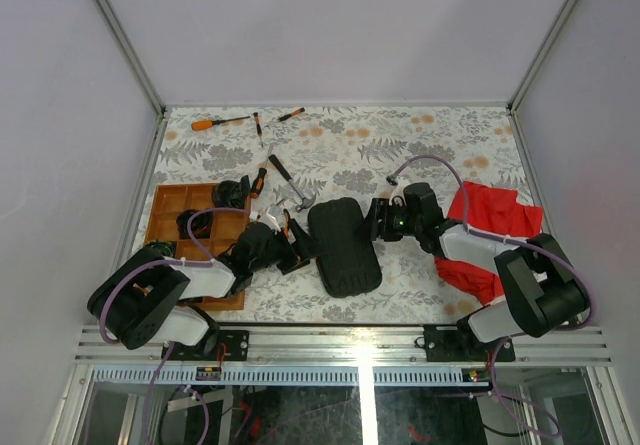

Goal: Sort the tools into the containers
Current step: Open the storage box at the center of the board.

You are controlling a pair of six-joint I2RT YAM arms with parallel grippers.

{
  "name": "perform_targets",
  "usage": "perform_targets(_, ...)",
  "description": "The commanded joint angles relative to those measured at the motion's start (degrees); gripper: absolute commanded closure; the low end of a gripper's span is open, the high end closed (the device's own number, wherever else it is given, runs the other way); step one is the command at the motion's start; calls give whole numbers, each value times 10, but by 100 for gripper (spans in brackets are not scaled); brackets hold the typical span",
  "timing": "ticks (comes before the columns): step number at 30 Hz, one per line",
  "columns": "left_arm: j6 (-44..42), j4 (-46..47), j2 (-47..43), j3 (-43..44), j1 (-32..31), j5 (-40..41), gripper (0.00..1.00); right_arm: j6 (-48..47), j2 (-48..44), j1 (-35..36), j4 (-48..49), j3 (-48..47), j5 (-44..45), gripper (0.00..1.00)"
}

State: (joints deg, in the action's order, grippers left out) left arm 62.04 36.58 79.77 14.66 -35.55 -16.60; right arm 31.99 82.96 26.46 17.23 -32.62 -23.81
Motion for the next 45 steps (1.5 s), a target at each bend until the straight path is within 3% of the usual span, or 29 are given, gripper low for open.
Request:
perform_targets(1, 2, 50, 2, -3, 4, -1, 16, -1, 21, 0, -15, -7, 13, 38)
perform_targets(16, 30, 105, 27, -18, 4, 7, 15, 53, 31, -31, 12, 59, 38, 45)
perform_targets(32, 106, 344, 175, -48, 4, -32, 19, 53, 30, -40, 35, 69, 15, 42)
perform_targets(37, 101, 330, 166, -45, 4, -26, 21, 53, 9, -40, 43, 69, 3, 38)
perform_targets(45, 81, 285, 133, -20, 4, -25, 35, 37, -24, -40, 36, 67, -7, 34)
